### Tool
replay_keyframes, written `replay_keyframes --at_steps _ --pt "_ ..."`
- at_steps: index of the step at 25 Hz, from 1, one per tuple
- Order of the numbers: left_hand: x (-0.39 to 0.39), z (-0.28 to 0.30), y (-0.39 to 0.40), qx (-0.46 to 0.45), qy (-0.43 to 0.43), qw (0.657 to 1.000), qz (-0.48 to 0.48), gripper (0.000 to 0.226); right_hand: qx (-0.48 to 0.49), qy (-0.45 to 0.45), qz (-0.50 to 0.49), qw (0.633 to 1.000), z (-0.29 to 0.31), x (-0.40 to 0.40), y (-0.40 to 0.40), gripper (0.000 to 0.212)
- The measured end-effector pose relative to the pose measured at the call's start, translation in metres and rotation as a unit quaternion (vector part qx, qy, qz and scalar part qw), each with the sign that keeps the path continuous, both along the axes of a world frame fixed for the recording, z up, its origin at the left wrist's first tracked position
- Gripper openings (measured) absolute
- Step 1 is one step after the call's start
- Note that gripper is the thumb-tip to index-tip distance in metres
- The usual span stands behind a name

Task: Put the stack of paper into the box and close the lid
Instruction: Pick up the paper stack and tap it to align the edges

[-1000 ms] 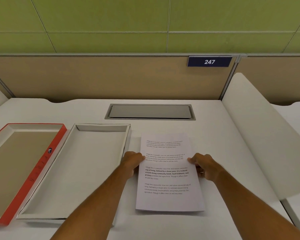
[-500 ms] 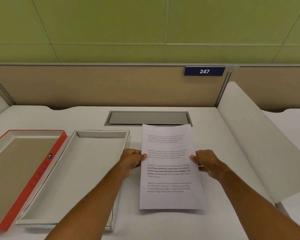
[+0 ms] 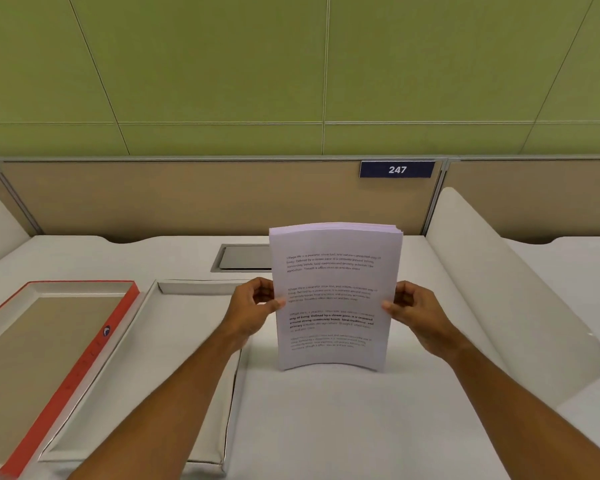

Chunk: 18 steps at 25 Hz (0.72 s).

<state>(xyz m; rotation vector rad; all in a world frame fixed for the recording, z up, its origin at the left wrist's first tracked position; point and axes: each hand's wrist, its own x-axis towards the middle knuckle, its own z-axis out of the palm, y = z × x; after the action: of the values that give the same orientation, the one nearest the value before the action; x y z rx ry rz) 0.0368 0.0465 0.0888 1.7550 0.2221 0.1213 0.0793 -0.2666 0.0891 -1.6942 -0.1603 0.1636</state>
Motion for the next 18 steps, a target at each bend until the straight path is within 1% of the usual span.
replay_keyframes --at_steps 2,4,7,11,14,18 --pt "0.0 0.006 -0.002 0.022 -0.018 1.0 -0.002 0.022 0.008 -0.004 0.01 1.0 0.006 0.0 -0.004 0.019" --pt "0.003 0.016 -0.002 0.025 -0.049 0.998 -0.001 0.024 0.019 -0.018 0.016 1.0 0.017 0.004 -0.006 0.019" --pt "0.005 0.025 -0.003 0.044 -0.081 0.996 0.006 0.025 0.01 -0.043 0.019 0.999 0.028 0.008 -0.006 0.021" --pt "0.003 0.027 -0.007 0.071 -0.09 0.993 0.016 0.021 -0.012 -0.061 0.018 0.998 0.028 0.006 -0.005 0.023" --pt "0.002 0.028 -0.006 0.079 -0.108 0.991 0.019 0.018 -0.025 -0.078 -0.002 0.997 0.025 0.004 -0.004 0.021" --pt "-0.002 0.027 -0.001 0.056 -0.107 0.993 0.015 0.026 0.014 -0.071 -0.002 0.997 0.02 0.002 -0.005 0.021"
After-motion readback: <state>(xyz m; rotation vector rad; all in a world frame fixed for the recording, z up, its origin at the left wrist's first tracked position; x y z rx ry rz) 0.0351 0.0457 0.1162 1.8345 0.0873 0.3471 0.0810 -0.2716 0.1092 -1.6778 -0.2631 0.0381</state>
